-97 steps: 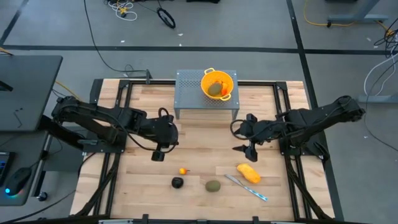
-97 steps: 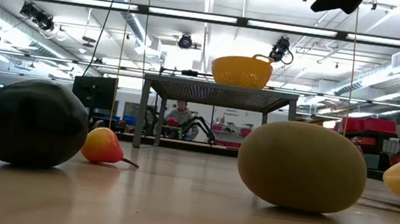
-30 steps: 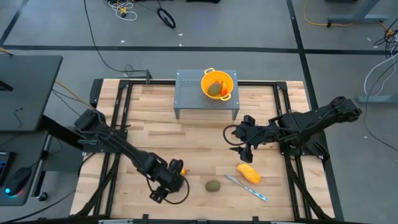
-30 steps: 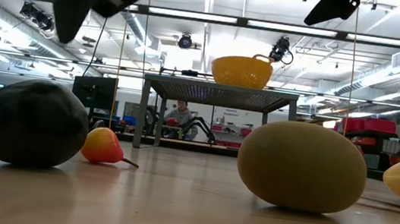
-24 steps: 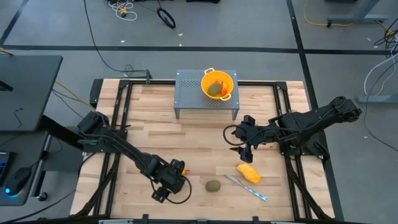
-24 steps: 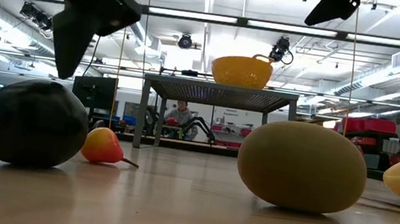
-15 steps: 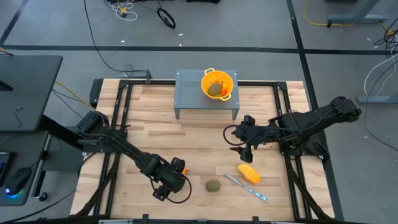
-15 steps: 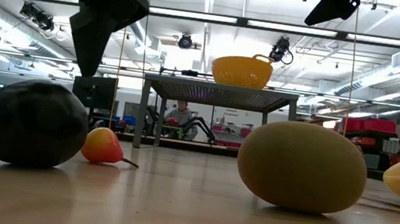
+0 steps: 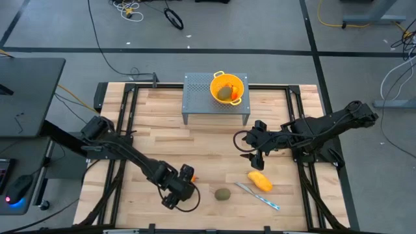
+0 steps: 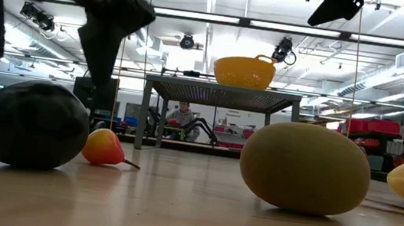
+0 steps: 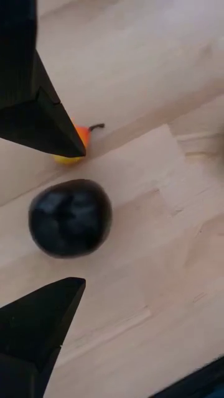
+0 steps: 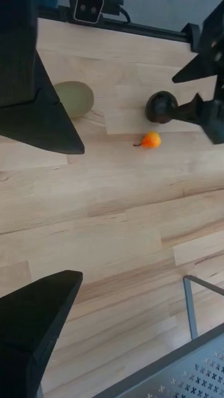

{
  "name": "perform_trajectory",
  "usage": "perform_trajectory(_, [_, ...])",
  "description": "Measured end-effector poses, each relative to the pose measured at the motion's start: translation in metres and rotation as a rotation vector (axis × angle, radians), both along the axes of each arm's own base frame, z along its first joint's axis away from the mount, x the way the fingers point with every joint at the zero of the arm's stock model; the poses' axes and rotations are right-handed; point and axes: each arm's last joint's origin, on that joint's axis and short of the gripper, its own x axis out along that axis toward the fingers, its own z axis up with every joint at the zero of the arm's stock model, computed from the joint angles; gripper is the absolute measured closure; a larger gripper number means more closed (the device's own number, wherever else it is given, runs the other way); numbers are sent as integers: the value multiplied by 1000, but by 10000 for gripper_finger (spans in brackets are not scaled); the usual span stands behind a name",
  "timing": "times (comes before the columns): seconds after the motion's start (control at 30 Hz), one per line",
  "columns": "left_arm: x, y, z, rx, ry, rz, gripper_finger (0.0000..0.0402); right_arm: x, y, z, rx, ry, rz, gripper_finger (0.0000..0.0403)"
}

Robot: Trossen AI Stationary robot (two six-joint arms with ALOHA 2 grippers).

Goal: Pick & Place Fruit
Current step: Put the plum into the yellow strainer bowl on the shelf

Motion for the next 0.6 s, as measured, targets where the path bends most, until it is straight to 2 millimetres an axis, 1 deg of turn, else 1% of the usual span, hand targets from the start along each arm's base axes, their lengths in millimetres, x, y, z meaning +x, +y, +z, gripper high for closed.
perform_trajectory(0.2, [-4,2,-12,-11,9,1,61,0,0,0,4,0,-3,71])
perform_trajectory(0.6, [-8,4,-20,-12,19,-11,61,0,0,0,15,-1,-16,71])
